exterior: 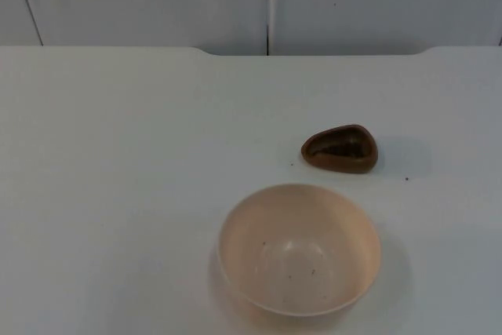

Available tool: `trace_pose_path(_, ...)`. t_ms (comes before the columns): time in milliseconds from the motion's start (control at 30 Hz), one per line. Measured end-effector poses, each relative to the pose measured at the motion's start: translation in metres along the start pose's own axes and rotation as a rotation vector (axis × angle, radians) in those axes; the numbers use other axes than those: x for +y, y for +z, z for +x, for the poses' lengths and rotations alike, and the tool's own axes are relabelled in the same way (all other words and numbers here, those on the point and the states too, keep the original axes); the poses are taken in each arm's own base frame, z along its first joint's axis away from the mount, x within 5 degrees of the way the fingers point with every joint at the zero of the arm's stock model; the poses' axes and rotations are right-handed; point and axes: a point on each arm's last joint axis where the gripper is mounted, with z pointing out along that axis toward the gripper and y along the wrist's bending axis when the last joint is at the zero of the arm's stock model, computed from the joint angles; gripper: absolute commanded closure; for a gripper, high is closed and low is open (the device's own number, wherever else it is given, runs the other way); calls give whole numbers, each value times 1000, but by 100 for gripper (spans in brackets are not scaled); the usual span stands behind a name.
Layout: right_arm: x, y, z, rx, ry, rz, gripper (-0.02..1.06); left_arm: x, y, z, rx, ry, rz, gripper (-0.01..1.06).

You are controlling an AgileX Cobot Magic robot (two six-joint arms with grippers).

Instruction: Pick up the bowl with the left hand and pour the coffee beans from the cup into the bowl with the right hand.

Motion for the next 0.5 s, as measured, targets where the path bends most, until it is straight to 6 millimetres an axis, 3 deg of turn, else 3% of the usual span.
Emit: trace_pose_path(500, 0, 0, 0, 0, 0, 0, -1, -3, 22, -16, 28, -27, 59, 7)
